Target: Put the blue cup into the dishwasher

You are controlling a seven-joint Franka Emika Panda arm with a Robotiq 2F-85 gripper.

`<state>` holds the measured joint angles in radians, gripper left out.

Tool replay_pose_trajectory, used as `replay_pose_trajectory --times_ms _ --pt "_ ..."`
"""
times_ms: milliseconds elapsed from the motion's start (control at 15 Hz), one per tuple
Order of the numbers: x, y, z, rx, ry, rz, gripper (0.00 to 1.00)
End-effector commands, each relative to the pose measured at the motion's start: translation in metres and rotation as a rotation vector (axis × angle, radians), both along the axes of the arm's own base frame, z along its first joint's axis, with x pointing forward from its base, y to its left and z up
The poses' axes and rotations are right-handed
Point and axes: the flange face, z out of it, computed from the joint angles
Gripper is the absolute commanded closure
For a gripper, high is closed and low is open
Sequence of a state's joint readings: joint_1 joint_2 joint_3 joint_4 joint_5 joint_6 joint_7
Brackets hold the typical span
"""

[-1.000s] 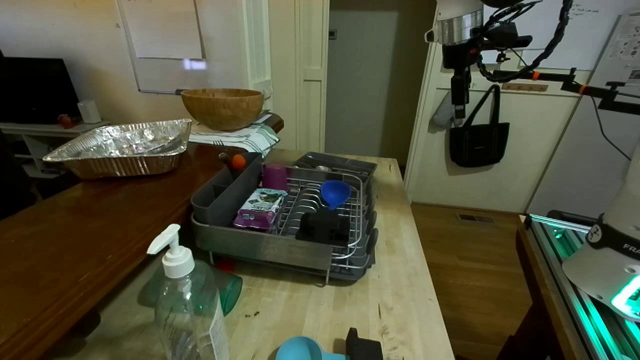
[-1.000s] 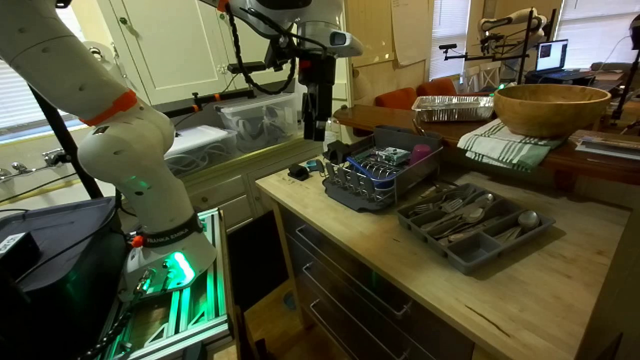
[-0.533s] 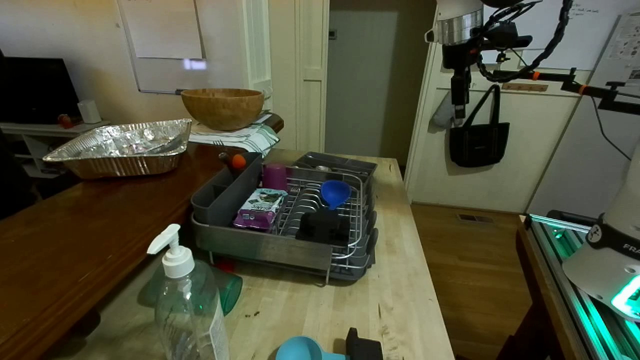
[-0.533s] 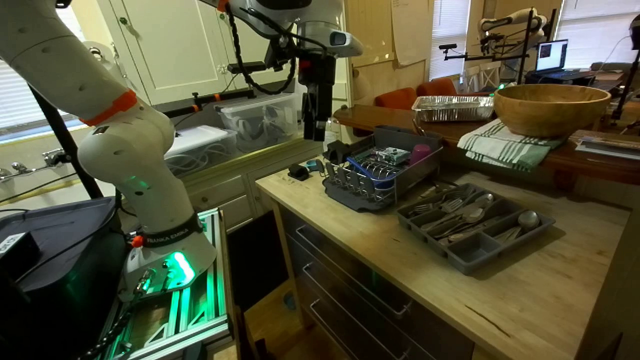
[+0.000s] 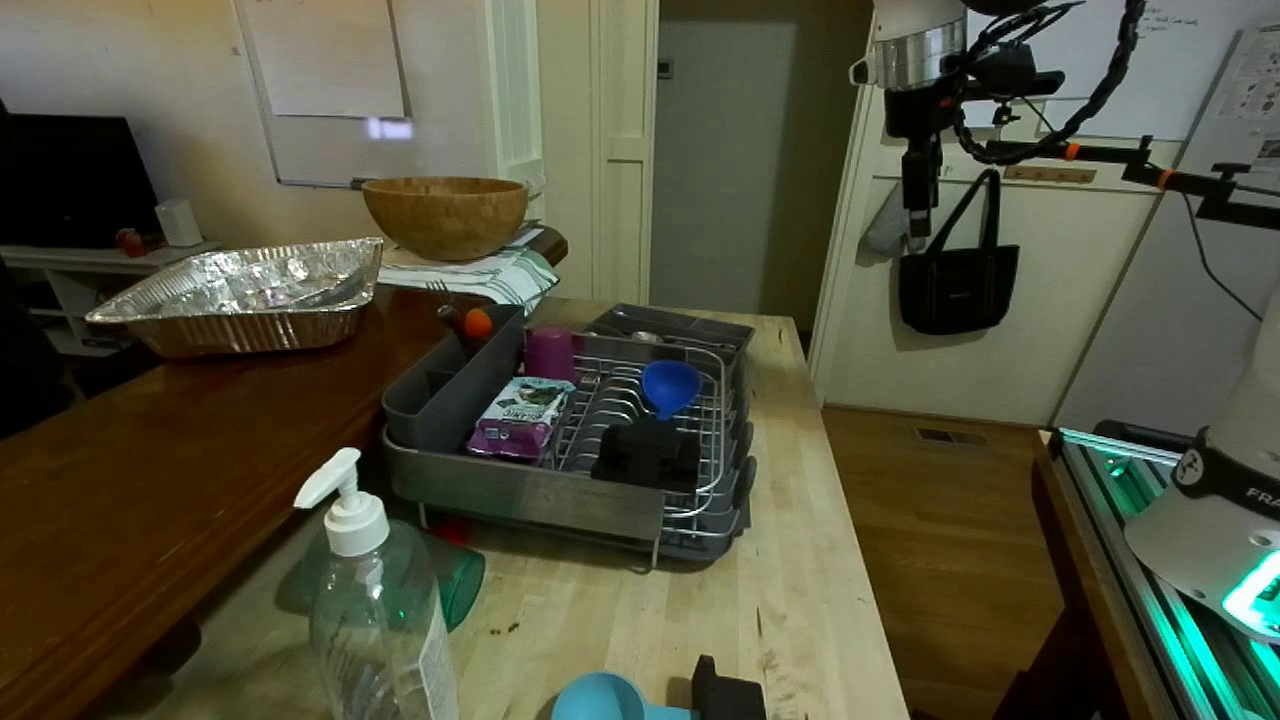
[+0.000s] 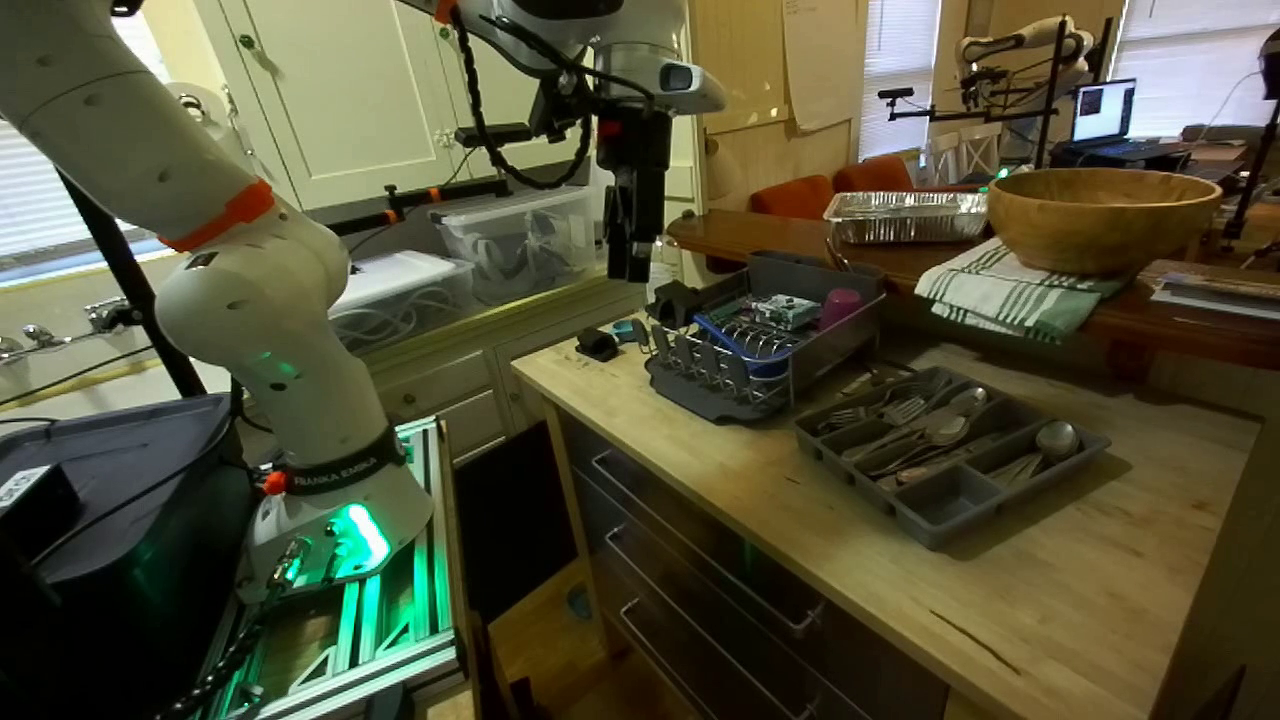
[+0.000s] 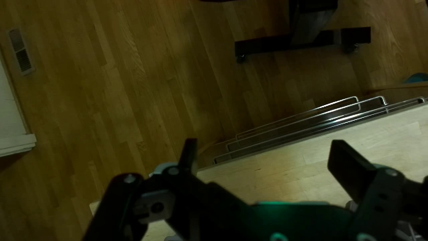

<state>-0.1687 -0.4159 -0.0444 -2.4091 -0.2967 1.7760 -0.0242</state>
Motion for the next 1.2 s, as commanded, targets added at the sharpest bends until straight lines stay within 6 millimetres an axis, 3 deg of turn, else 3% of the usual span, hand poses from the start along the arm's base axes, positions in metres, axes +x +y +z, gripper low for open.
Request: replay_pose_trajectory --times_ms 0,267,400,533,933,1067,1133 --pt "0.000 0.000 0.000 0.000 0.001 0.000 0.00" --pt "0.000 0.000 0.000 0.000 0.001 0.000 0.00" --pt "0.019 0.021 0.004 -0.014 0.000 -0.044 0.00" --pt "0.040 0.046 0.010 -0.017 -0.025 -0.053 0.00" --pt "0.111 0.147 0.033 -0.037 -0.102 0.125 0.00" --pt "0.126 0.177 0.036 -0.083 -0.109 0.127 0.00" --pt "0.128 0.183 0.040 -0.100 -0.121 0.144 0.00"
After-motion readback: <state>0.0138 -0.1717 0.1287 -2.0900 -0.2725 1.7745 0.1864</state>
